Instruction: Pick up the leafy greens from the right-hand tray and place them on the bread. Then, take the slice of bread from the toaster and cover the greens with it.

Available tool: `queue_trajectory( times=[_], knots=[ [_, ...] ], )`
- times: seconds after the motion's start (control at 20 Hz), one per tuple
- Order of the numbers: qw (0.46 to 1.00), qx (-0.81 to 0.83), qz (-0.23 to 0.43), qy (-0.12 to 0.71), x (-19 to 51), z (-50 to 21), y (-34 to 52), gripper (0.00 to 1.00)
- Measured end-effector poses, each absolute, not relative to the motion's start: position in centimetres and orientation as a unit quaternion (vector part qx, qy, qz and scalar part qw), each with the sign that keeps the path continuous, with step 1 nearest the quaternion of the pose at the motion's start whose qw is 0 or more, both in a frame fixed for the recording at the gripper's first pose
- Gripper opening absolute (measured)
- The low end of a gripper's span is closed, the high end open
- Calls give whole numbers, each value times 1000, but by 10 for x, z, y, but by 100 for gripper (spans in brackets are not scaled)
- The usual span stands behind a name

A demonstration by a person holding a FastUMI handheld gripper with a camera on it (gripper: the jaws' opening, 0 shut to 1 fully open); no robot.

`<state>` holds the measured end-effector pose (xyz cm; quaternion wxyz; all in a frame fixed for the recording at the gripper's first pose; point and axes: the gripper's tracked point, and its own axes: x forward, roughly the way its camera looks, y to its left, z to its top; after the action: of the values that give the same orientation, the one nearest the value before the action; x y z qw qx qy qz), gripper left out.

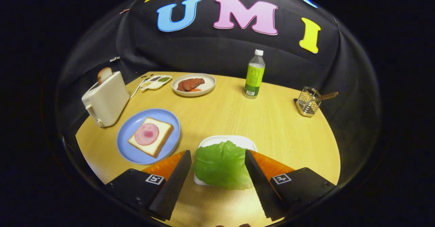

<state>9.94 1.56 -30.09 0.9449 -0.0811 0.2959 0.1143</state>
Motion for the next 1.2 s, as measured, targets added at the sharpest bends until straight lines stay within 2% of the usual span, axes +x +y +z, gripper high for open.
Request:
queue_trajectory(
  times=[0.6,0.7,0.75,0.8,0.95,1.0,1.15,1.2],
  knots=[
    [923,-69,117,361,110,-360,2,100],
    [922,-71,115,363,110,-361,2,95],
    [923,-72,114,361,111,-358,3,83],
    [920,-73,118,367,109,-360,7,81],
    [921,-78,121,362,110,-358,10,38],
    [920,-84,123,363,109,-359,11,30],
    [917,-78,122,371,109,-358,9,30],
    [917,-70,120,374,110,-358,9,20]
  ],
)
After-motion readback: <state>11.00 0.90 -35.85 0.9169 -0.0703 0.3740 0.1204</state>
